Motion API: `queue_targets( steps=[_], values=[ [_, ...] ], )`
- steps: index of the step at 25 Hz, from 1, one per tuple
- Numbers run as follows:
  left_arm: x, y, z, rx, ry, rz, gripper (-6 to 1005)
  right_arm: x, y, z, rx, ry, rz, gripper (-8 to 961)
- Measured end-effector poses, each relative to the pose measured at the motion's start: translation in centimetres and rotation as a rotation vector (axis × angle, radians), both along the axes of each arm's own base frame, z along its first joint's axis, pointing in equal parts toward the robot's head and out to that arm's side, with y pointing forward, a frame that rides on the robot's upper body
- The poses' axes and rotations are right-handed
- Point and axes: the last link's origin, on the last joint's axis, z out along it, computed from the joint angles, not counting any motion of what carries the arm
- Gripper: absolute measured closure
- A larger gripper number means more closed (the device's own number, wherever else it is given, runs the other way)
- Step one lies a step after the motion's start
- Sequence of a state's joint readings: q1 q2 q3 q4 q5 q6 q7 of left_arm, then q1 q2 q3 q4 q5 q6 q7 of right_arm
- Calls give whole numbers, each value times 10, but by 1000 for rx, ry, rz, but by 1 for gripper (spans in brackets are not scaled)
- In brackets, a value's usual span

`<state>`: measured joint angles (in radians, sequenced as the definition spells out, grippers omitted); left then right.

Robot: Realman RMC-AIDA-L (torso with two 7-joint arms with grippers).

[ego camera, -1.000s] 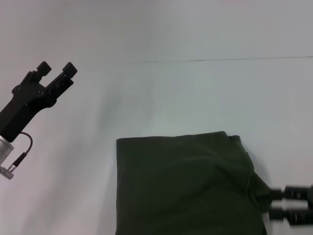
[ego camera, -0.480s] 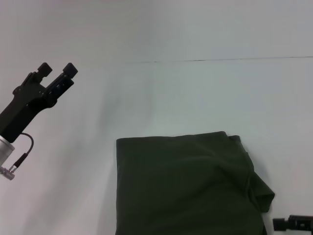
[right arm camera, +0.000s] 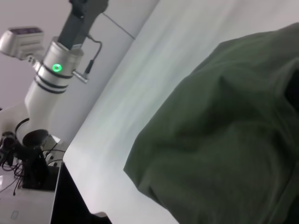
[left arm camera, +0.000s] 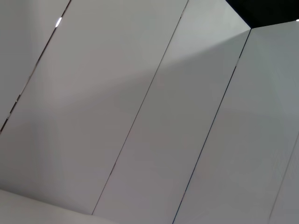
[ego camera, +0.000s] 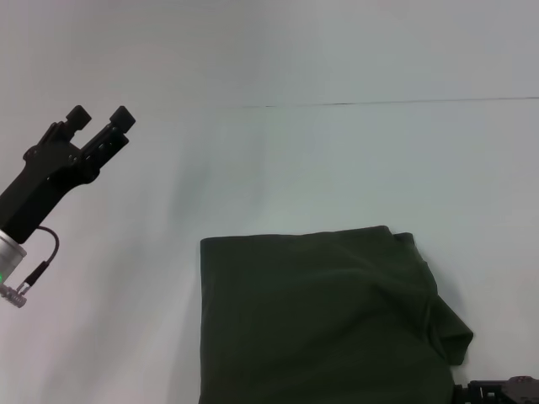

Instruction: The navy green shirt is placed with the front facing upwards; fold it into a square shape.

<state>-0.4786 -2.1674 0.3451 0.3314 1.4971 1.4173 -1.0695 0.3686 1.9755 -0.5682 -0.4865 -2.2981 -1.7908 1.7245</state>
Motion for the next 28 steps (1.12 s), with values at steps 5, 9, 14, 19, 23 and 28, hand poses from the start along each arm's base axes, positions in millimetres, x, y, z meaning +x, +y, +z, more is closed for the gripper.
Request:
queue_targets(
  steps=[5,9,14,19,23,28],
  values=[
    [-1,0,0,0,0,1,69,-1,3,-5,-8,0,-27,100],
    [-1,-1,0,1,2,2,69,-1,5,-11,-17,-15,-40,128],
    [-1,-1,0,2,2,1,69,-4,8,-12,-30,-18,-58,174],
    [0,-2,0,2,0,-4,69,-1,10,-10,-21,-36,-65,219],
    [0,-2,0,3,0,-6,69,-2,12,-12,-30,-41,-58,370],
    [0,-2,0,3,1,-7,69,-4,13,-15,-36,-45,-57,575]
  ],
)
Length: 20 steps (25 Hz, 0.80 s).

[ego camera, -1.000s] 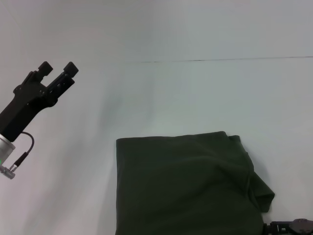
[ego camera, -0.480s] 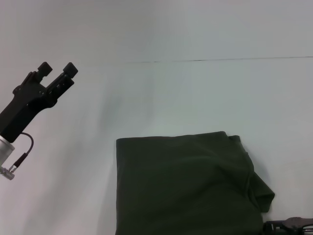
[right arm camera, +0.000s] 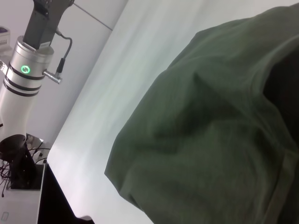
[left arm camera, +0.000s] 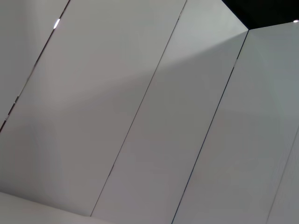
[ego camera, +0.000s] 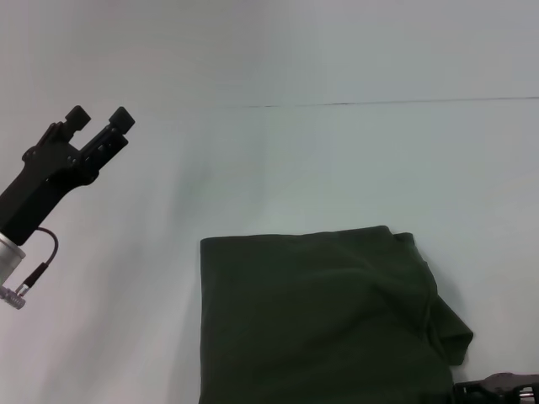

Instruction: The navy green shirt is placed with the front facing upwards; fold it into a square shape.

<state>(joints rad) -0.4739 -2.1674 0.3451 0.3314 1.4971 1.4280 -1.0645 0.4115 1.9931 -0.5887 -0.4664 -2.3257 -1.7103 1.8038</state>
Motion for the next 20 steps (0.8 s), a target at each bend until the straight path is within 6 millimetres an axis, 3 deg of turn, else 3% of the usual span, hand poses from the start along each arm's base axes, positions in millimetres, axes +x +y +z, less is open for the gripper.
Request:
queue_targets(
  steps=[7,12,20],
  values=[
    [0,0,0,-1,-1,0,69,-1,0,-1,-5,1,8,896],
    [0,-1,-1,-2,-3,2,69,-4,1,7,-13,12,34,907],
    [0,-1,-1,-4,-7,3,69,-4,1,43,-1,29,74,921]
  ],
)
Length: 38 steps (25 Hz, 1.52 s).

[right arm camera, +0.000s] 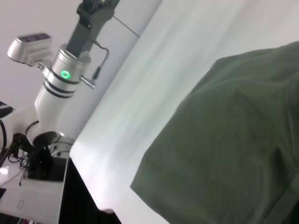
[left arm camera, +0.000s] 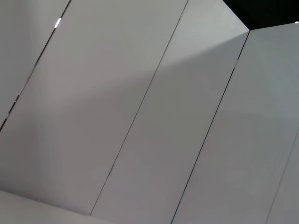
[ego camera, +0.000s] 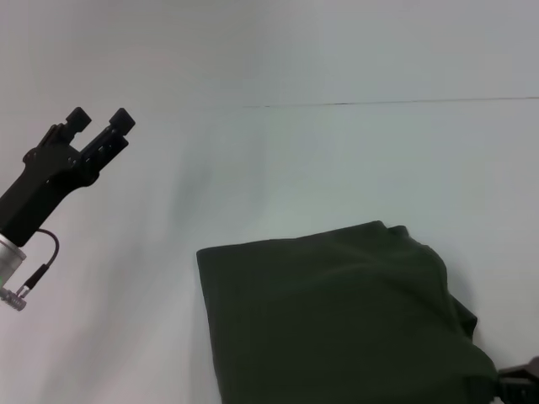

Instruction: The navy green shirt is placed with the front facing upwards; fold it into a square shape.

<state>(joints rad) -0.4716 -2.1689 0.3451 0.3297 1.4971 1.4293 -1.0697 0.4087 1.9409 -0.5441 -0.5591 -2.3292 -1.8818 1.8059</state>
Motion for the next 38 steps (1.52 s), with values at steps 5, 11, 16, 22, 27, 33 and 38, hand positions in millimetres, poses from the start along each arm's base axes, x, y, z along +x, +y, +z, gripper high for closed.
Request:
queue_targets(
  steps=[5,11,16,22,27,33,38],
  values=[
    [0,-1,-2,-3,-3,1,70,7,-4,-9,-55,-70,-12,921],
    [2,1,-2,-3,-2,-3,70,11,-7,-18,-87,-118,-6,914],
    [2,1,-2,-2,-2,-4,70,11,-5,-12,-86,-120,-2,909],
    [2,1,-2,-2,-1,-5,70,13,-1,-6,-121,-166,-6,808],
    [2,1,-2,-1,0,-5,70,12,4,12,-80,-133,-26,708],
    [2,1,-1,-1,2,-5,70,15,15,43,43,-88,-91,510],
    [1,1,-1,-1,0,-5,70,14,31,55,130,-20,-264,201]
  ],
)
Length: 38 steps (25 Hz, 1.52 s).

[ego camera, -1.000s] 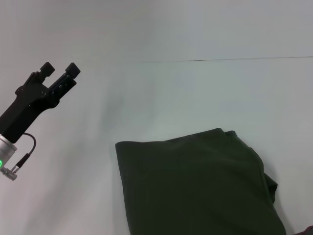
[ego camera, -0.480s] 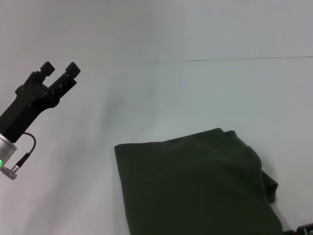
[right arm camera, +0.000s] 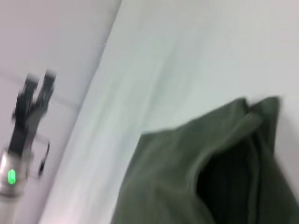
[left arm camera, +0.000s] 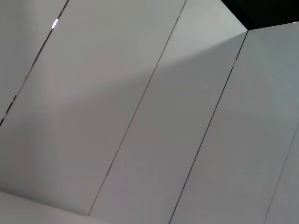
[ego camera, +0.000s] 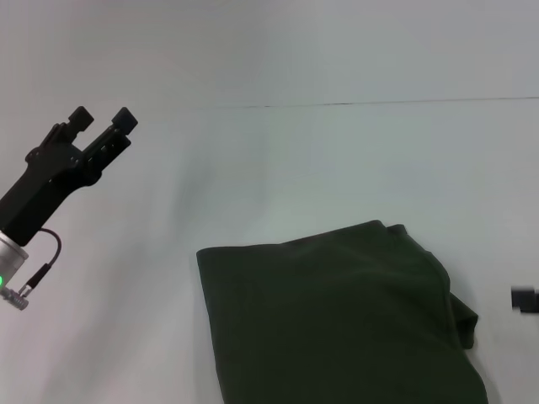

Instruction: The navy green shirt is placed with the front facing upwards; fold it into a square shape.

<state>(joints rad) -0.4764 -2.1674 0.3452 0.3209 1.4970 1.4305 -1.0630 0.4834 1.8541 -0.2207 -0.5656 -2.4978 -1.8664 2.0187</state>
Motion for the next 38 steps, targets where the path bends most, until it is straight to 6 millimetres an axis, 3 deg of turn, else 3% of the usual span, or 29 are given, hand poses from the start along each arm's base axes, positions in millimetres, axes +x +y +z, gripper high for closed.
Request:
queue_targets(
  steps=[4,10,16,32,38],
  values=[
    [-1,-1,0,0,-1,2,70,-5,14,-6,5,81,-162,146],
    [0,-1,-1,0,0,1,70,-19,36,-25,44,228,-302,146],
    [-2,-2,1,4,7,7,70,-19,51,-45,32,192,-394,147],
    [-5,-2,0,29,55,9,71,-35,68,-90,-11,130,-442,162],
    [-5,-1,1,32,56,10,71,-35,74,-98,22,104,-452,175]
  ],
)
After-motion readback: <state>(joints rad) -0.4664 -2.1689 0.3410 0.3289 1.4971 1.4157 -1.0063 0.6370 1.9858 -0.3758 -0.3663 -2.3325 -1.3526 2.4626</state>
